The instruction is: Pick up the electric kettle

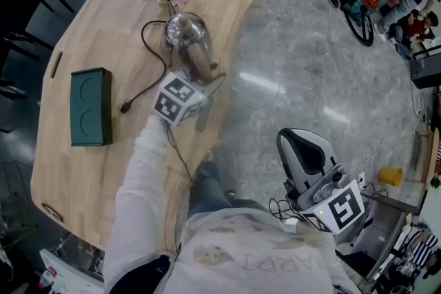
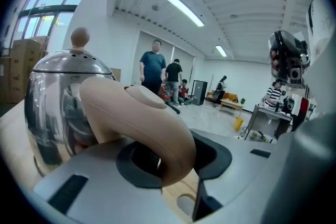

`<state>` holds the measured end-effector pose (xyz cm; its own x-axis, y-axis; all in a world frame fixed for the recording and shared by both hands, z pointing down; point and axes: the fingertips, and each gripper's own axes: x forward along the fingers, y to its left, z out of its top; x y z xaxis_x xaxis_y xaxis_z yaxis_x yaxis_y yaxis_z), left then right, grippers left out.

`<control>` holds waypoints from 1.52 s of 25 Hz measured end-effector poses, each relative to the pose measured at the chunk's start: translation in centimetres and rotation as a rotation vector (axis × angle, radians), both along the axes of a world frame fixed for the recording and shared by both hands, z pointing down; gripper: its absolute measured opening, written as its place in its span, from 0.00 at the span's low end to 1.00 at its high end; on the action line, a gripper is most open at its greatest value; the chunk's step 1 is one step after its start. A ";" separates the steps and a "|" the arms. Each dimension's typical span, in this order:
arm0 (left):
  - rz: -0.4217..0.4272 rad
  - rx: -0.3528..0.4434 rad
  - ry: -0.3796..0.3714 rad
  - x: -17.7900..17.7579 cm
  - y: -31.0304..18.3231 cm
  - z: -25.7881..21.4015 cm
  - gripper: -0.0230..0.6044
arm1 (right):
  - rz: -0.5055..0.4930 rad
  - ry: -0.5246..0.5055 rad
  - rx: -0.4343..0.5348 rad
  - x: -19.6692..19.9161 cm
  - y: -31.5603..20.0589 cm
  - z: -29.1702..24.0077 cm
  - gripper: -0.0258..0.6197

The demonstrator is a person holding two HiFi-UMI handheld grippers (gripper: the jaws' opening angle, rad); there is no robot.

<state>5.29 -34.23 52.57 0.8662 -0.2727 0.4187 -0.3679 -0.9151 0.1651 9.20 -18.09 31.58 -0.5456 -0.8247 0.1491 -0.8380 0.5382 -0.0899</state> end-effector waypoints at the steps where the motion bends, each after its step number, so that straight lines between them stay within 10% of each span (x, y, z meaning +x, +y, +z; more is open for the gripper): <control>1: -0.010 0.002 -0.007 0.0 0.0 0.0 0.25 | 0.001 0.001 0.001 0.0 0.2 -0.1 0.07; 24: -0.085 0.112 0.042 0.1 0.2 -3.6 0.23 | 0.028 0.028 0.037 1.4 4.0 -1.6 0.07; 38: -0.044 0.166 0.041 -0.3 8.6 -11.8 0.23 | -0.019 -0.014 0.126 1.0 8.9 -4.0 0.07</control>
<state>5.03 -25.59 40.81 0.8672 -0.3735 0.3293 -0.4047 -0.9140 0.0291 10.15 -9.23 27.58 -0.5628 -0.8258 0.0374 -0.8266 0.5619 -0.0320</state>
